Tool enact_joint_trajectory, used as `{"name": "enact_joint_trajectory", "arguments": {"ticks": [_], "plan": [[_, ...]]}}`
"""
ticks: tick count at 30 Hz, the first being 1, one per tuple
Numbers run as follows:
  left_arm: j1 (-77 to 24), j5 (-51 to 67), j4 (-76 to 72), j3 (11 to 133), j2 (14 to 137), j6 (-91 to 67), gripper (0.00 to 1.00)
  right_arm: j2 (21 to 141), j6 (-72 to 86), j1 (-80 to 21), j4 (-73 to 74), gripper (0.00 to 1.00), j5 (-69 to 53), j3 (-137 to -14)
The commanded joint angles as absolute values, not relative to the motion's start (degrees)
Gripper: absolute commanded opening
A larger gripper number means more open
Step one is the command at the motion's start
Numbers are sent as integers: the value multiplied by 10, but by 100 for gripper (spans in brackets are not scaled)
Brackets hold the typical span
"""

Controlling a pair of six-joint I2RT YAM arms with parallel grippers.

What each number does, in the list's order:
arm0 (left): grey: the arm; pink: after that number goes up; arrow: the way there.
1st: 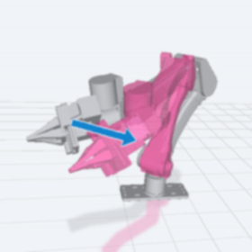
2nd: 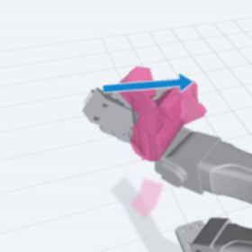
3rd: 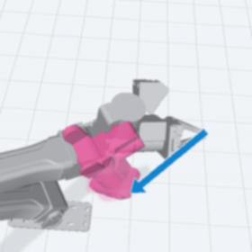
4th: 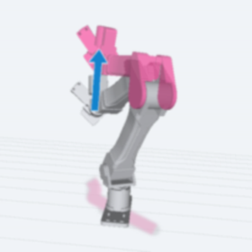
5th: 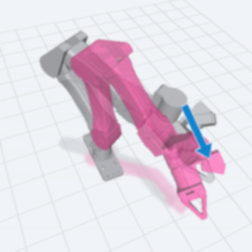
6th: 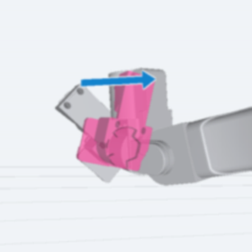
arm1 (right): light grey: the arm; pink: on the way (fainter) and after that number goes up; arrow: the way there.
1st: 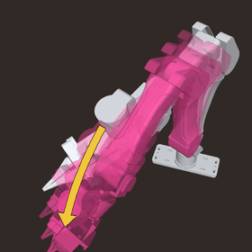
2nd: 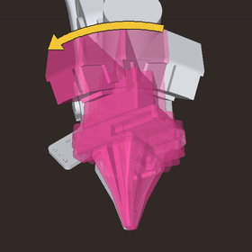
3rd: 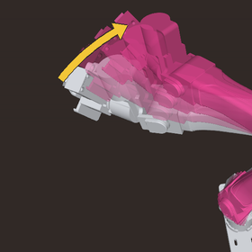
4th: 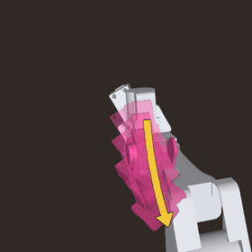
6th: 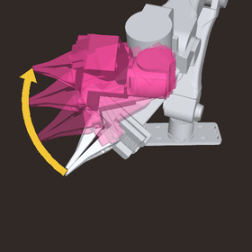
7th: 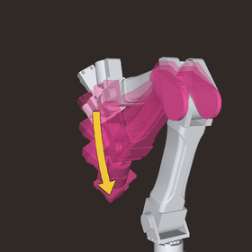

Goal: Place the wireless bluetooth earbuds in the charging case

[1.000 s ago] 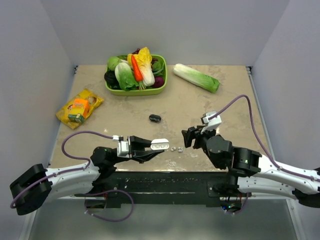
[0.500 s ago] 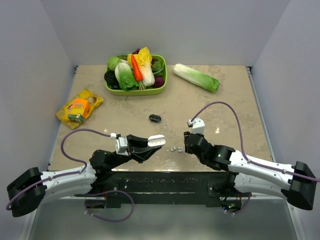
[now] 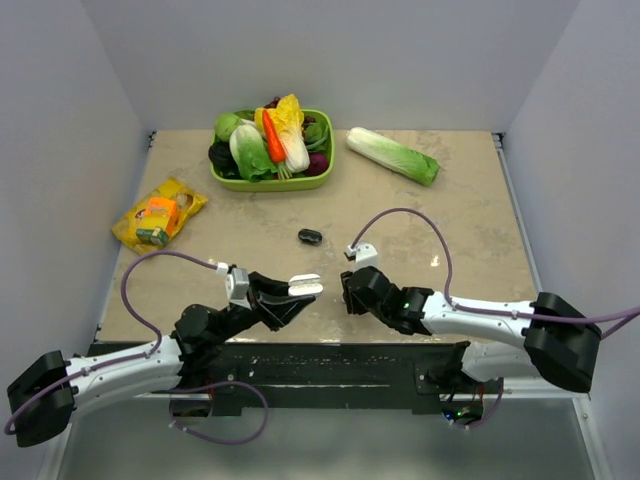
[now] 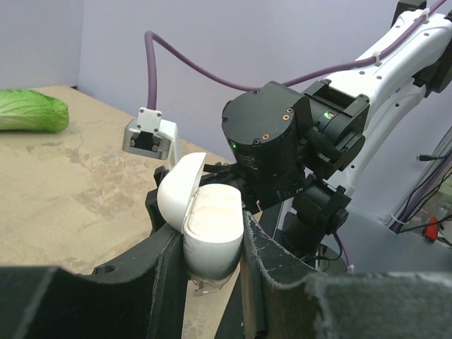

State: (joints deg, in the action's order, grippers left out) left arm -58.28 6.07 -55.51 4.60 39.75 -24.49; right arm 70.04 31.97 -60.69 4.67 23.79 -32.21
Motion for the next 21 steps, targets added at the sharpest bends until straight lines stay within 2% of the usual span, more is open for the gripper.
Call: {"name": "enact_joint_trajectory", "arguments": {"ticks": [1, 10, 21], "plan": [[-585, 40, -566, 26, 373, -259, 0, 726, 314, -600, 10, 37, 231, -342], [-584, 39, -562, 19, 369, -259, 0, 667, 331, -554, 47, 36, 253, -313], [-585, 53, -586, 22, 398, -268, 0, 677, 364, -512, 51, 31, 212, -290]]}}
